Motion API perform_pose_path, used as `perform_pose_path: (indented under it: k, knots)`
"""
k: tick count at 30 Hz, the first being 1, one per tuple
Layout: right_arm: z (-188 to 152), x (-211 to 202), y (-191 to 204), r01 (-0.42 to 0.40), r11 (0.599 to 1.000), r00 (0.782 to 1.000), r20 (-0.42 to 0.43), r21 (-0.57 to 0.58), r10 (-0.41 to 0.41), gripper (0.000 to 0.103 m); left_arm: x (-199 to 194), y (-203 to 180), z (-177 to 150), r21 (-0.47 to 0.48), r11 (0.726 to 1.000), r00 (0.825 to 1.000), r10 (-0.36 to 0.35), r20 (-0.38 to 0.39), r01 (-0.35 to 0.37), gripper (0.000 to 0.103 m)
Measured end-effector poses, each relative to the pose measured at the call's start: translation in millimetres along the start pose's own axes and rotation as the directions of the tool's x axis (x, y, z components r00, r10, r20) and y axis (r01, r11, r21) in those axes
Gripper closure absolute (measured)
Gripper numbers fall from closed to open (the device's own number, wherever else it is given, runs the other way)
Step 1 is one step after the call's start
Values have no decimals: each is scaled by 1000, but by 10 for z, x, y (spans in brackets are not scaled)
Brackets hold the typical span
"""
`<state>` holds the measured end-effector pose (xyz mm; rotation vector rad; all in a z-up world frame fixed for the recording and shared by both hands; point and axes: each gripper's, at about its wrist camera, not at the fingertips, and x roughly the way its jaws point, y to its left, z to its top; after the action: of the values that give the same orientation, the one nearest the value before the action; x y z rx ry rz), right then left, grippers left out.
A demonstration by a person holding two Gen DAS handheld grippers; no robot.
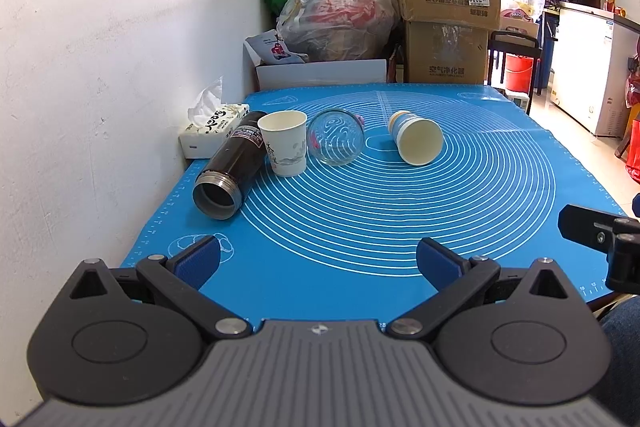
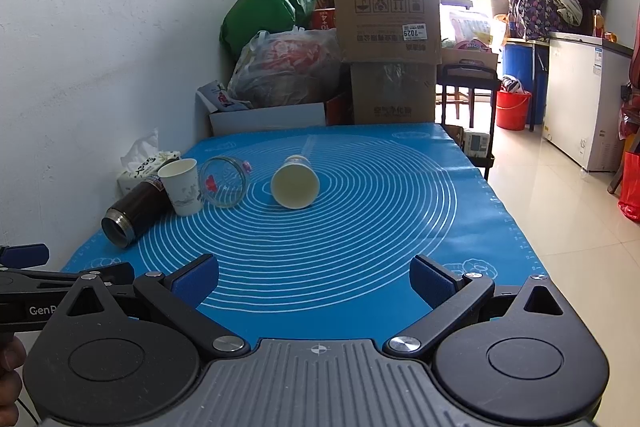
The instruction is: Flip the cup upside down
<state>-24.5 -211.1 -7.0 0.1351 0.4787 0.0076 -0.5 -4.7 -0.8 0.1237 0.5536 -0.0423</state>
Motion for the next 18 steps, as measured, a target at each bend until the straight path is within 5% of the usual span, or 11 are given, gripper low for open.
perform_pose_path:
  k: [18]
  knots:
    - [-17,25,-3,-2,1000,1000,-4,2,2,0,32,-20,-6,16,1000,1000,-5,-5,5,0]
